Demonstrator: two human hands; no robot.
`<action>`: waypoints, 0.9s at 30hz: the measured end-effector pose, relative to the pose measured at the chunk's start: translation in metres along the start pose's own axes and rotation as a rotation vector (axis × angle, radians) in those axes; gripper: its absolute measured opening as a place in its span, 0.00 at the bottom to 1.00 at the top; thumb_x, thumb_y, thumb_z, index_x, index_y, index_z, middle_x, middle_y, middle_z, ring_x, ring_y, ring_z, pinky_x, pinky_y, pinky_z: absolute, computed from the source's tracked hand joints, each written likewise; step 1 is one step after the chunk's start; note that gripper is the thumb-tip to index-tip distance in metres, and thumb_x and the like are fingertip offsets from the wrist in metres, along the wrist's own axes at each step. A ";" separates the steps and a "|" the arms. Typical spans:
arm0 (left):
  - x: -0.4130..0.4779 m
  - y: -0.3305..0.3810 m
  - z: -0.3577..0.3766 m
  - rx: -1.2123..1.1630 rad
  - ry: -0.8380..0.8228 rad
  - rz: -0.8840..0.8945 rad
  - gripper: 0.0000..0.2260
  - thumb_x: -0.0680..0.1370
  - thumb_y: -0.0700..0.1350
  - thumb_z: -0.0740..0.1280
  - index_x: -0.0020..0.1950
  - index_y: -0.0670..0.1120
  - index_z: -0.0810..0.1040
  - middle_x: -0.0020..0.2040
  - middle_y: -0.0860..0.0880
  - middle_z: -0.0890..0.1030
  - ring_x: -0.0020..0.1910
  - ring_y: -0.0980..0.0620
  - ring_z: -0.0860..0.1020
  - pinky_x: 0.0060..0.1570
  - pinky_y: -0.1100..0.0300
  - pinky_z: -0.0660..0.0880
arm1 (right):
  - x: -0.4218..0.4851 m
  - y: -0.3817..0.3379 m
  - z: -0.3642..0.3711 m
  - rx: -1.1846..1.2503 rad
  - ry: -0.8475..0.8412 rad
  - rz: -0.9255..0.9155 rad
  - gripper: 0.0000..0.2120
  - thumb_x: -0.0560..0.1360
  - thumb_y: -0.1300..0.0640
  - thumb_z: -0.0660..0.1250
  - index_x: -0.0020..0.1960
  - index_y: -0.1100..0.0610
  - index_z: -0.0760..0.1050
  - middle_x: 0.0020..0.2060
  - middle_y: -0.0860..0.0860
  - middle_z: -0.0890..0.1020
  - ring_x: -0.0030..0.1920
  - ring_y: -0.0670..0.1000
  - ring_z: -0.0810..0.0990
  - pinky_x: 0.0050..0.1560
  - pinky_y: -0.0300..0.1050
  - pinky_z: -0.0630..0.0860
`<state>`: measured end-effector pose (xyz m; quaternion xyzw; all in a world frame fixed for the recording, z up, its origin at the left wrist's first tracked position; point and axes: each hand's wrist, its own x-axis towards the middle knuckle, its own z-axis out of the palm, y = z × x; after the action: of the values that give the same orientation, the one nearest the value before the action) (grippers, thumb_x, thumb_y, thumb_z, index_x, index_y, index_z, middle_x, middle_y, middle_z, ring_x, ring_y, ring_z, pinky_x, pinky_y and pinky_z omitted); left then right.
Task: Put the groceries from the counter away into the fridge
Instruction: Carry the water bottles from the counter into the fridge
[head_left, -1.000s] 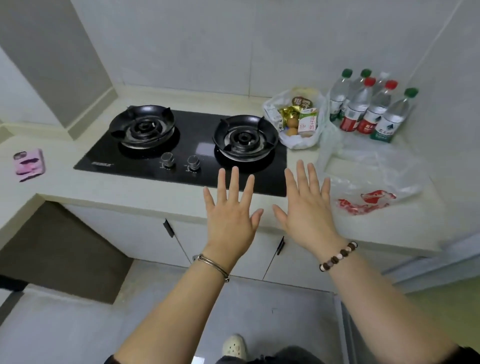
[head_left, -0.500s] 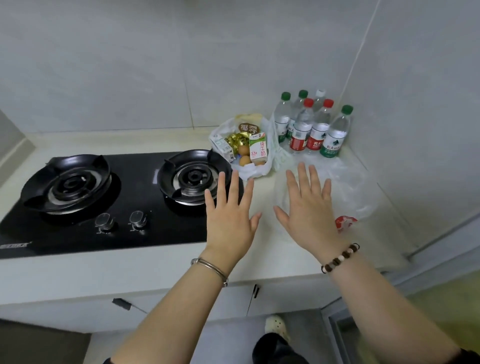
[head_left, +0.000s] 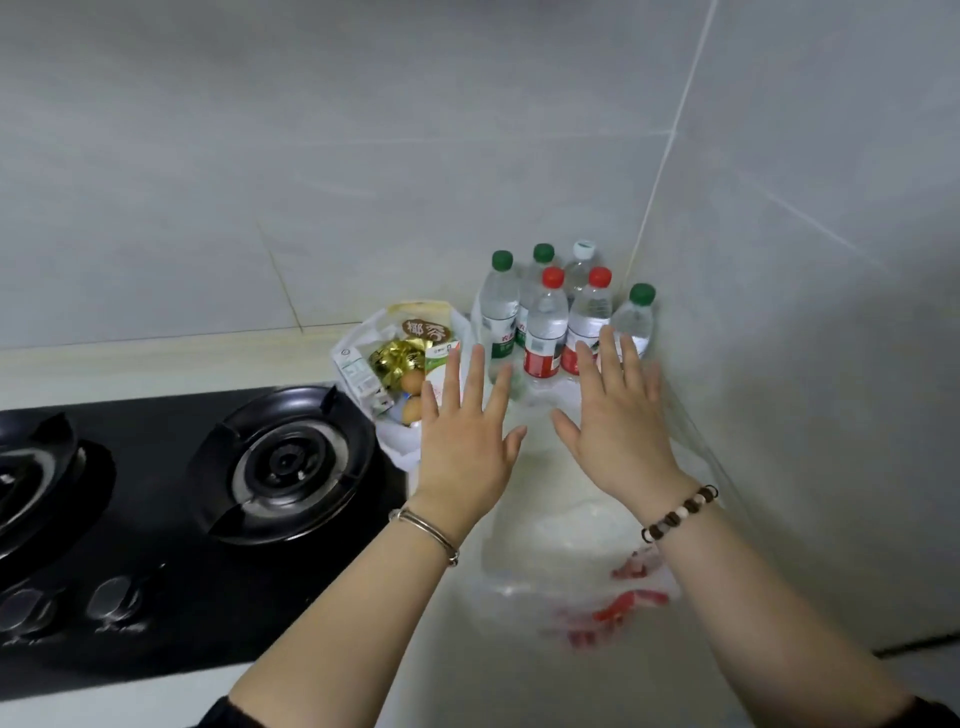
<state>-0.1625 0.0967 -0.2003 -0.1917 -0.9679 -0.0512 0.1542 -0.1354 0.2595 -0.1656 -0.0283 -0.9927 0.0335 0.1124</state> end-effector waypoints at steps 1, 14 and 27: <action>0.013 0.008 0.005 -0.018 -0.013 -0.004 0.30 0.77 0.59 0.54 0.76 0.47 0.58 0.76 0.41 0.56 0.75 0.37 0.53 0.67 0.36 0.58 | 0.010 0.010 0.002 0.000 -0.003 0.006 0.36 0.78 0.41 0.56 0.77 0.57 0.44 0.77 0.56 0.43 0.76 0.57 0.40 0.73 0.57 0.41; 0.188 0.044 0.035 0.026 -0.110 0.027 0.30 0.80 0.56 0.53 0.78 0.51 0.44 0.78 0.45 0.43 0.76 0.40 0.43 0.73 0.41 0.49 | 0.142 0.090 0.032 -0.017 -0.077 0.064 0.36 0.77 0.44 0.59 0.77 0.57 0.47 0.76 0.58 0.41 0.76 0.60 0.42 0.73 0.57 0.47; 0.211 0.046 0.058 -0.176 -0.058 0.009 0.18 0.77 0.42 0.63 0.67 0.44 0.66 0.64 0.45 0.69 0.51 0.43 0.73 0.43 0.55 0.68 | 0.162 0.108 0.047 -0.100 -0.034 0.008 0.23 0.73 0.67 0.62 0.67 0.61 0.64 0.62 0.58 0.68 0.60 0.59 0.68 0.52 0.47 0.69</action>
<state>-0.3461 0.2234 -0.1868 -0.2105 -0.9628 -0.1300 0.1088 -0.2980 0.3742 -0.1830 -0.0373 -0.9948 -0.0152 0.0940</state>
